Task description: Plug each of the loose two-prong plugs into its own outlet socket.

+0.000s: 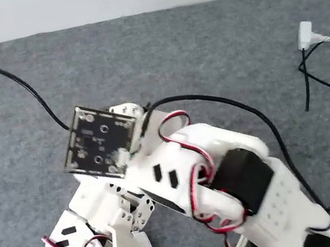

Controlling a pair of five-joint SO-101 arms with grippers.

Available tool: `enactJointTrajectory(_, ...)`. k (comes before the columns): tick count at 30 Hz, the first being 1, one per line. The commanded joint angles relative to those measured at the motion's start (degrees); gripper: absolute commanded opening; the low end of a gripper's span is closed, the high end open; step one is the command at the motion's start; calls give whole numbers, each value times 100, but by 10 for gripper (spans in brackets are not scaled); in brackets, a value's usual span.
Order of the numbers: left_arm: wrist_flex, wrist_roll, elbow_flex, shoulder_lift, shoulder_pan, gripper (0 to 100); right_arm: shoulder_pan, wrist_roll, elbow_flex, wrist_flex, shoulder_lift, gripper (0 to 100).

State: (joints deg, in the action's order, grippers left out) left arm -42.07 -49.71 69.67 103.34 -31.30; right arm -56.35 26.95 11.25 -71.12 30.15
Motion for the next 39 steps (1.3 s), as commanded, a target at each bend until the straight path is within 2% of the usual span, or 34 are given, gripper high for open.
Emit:
enactJointTrajectory(1, 9, -53, -268, 105, 211, 283, -40, 193, 264, -180, 312, 9)
enactJointTrajectory(17, -44, -26, -277, 114, 923, 283, 338, 237, 299, -690, 374, 9)
enactJointTrajectory(35, -62, -18, -259, 114, 967, 283, 453, 237, 299, -1112, 374, 9)
enactJointTrajectory(39, -70, 202, -242, 114, 976, 283, 558, 237, 299, -1112, 374, 9)
